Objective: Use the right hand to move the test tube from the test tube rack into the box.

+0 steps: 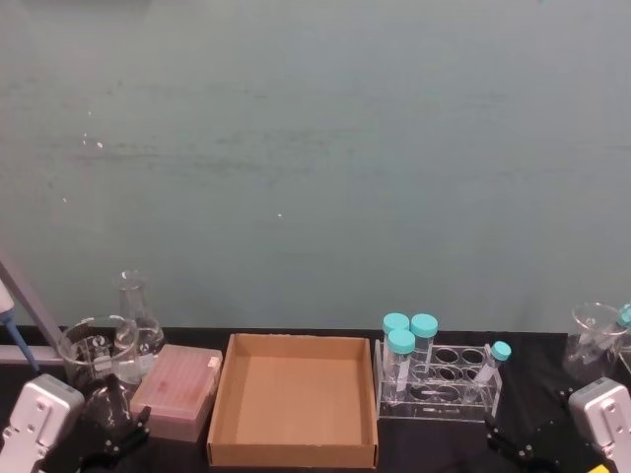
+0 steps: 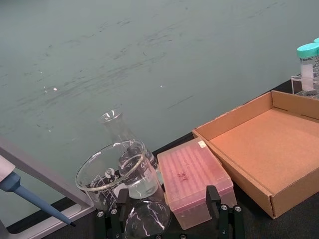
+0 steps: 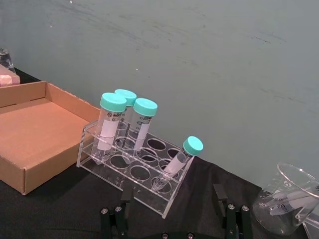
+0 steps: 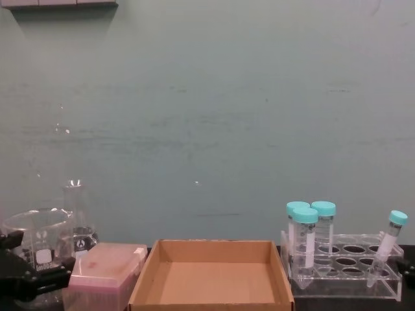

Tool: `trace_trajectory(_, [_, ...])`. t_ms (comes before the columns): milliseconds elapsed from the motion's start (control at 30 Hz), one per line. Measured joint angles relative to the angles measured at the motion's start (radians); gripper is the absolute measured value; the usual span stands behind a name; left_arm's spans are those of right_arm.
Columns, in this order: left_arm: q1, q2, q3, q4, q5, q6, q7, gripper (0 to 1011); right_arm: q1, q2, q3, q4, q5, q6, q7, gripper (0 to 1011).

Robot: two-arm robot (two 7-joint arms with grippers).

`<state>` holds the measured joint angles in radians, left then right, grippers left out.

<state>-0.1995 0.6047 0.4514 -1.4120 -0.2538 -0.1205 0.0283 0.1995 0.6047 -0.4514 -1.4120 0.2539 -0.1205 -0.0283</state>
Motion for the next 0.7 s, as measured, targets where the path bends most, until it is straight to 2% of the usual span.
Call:
trace_trajectory(333, [0.0, 0.0, 0.0, 0.0, 0.0, 0.0, 0.0, 1000, 0.0, 0.0, 0.001, 0.0, -0.001, 0.0, 0.0, 1000])
trace_trajectory(567, [0.0, 0.0, 0.0, 0.0, 0.0, 0.0, 0.0, 1000, -0.006, -0.014, 0.023, 0.0, -0.003, -0.012, 0.018, 1000])
trace_trajectory(700, [0.0, 0.0, 0.0, 0.0, 0.0, 0.0, 0.0, 1000, 0.0, -0.031, 0.043, 0.007, 0.02, -0.014, 0.037, 1000])
